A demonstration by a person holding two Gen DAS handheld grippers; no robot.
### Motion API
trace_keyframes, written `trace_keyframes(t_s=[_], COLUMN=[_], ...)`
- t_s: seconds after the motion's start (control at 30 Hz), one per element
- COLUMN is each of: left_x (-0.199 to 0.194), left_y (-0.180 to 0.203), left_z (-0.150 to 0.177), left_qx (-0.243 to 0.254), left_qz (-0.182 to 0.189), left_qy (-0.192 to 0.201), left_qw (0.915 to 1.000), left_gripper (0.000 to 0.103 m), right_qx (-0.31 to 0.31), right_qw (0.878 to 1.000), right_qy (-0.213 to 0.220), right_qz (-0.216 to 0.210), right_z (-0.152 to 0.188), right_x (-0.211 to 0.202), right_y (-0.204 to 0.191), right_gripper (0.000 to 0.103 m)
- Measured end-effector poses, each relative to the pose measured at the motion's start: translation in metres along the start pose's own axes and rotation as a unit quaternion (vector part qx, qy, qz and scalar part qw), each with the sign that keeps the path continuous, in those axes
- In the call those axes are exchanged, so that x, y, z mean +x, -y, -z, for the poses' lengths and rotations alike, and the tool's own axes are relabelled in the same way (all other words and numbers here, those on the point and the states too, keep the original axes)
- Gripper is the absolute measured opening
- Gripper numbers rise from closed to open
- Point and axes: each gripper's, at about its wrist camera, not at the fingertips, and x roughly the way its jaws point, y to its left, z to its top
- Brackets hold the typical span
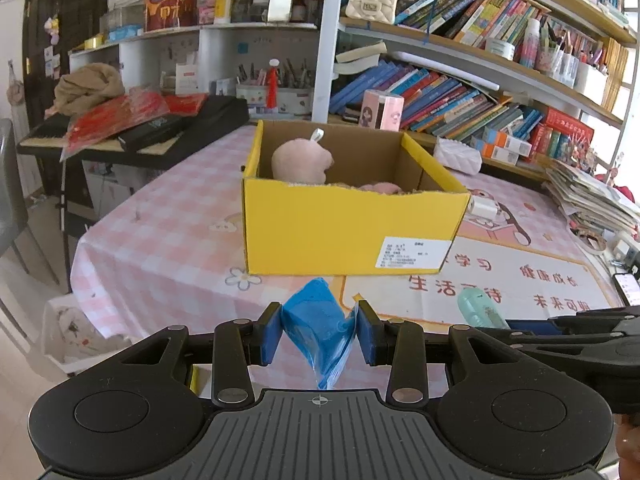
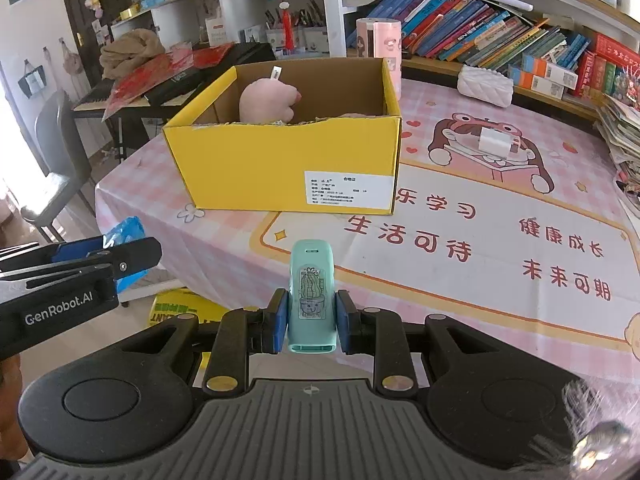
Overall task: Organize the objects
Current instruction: 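Carry blue cap in left tool and green stapler in right tool over yellow box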
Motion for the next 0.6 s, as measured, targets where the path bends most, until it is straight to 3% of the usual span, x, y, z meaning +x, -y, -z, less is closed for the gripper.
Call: trace_keyframes(t_s=[0.23, 0.6], left_x=[0.008, 0.057], left_y=[0.005, 0.017], left_z=[-0.03, -0.09], left_qx=[0.02, 0.003], left_qz=[-0.011, -0.038], left_qy=[0.04, 0.081], left_qw=[0.9989, 0.996], left_gripper=[0.037, 0.037], right_qx=[-0.013, -0.057], right_qw=[0.999, 0.994], right_qy=[0.043, 0.094], right_qz=[0.002, -0.012], right_z=[-0.029, -0.111], right_x=[0.005, 0.04], right_y=[0.002, 0.016], right_gripper=[0.023, 0.023])
